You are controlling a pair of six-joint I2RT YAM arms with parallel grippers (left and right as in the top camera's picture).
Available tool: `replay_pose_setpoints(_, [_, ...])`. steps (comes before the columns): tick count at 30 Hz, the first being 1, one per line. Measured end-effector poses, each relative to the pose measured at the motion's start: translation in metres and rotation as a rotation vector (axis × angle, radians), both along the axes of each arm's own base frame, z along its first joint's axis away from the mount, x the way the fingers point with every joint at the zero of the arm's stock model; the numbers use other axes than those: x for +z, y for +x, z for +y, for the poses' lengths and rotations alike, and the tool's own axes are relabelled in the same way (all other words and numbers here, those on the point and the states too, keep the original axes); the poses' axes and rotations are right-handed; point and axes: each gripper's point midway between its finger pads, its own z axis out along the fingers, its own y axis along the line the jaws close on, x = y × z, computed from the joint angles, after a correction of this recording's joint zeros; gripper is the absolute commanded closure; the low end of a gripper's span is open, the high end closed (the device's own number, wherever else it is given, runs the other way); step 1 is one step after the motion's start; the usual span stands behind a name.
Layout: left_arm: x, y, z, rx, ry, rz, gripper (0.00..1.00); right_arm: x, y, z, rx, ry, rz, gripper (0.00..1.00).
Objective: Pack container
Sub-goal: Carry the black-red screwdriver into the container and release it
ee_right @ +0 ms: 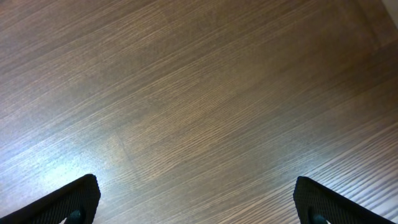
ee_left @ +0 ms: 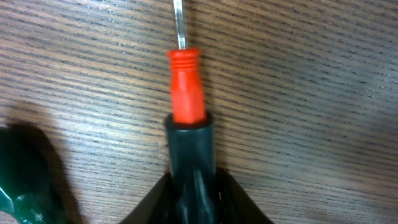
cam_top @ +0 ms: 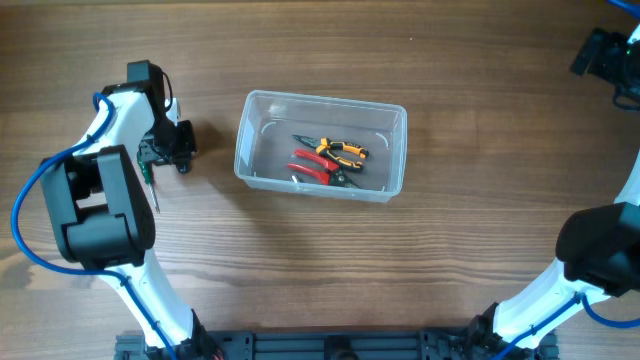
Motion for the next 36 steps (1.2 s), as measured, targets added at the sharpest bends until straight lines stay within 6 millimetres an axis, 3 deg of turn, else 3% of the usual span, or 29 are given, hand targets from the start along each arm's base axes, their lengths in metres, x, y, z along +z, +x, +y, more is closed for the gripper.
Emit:
replay_pose_setpoints(5, [0.002,0.003,0.0,-0.002,-0.001,-0.007,0.96,0.0,0.0,0.0,0.0,0.0,0.0,0.0])
replay_pose_setpoints(13, [0.008,0.003,0.0,-0.003,0.002,-0.008,0.96,0.0,0.0,0.0,0.0,0.0,0.0,0.0])
replay_pose_setpoints(16, [0.039,0.018,0.002,-0.003,0.012,-0.079,0.96,0.0,0.0,0.0,0.0,0.0,0.0,0.0])
replay_pose_setpoints(19, [0.101,0.042,0.005,-0.005,0.038,-0.252,0.96,0.0,0.0,0.0,0.0,0.0,0.0,0.0])
replay_pose_setpoints(22, [0.167,0.052,0.001,-0.017,0.056,-0.434,0.96,0.0,0.0,0.0,0.0,0.0,0.0,0.0])
replay_pose_setpoints(24, [0.214,0.053,-0.02,-0.062,0.023,-0.567,0.96,0.0,0.0,0.0,0.0,0.0,0.0,0.0])
replay_pose_setpoints(27, [0.241,0.049,-0.061,-0.226,-0.048,-0.645,0.96,0.0,0.0,0.0,0.0,0.0,0.0,0.0])
replay_pose_setpoints(30, [0.25,0.04,-0.117,-0.464,-0.119,-0.671,0.96,0.0,0.0,0.0,0.001,0.0,0.0,0.0])
replay_pose_setpoints(33, [0.244,0.016,-0.179,-0.801,-0.149,-0.638,0.96,0.0,0.0,0.0,0.0,0.0,0.0,0.0])
replay_pose_setpoints(36, [0.237,-0.008,-0.218,-1.085,-0.149,-0.613,0.96,0.0,0.0,0.0,0.0,0.0,0.0,0.0])
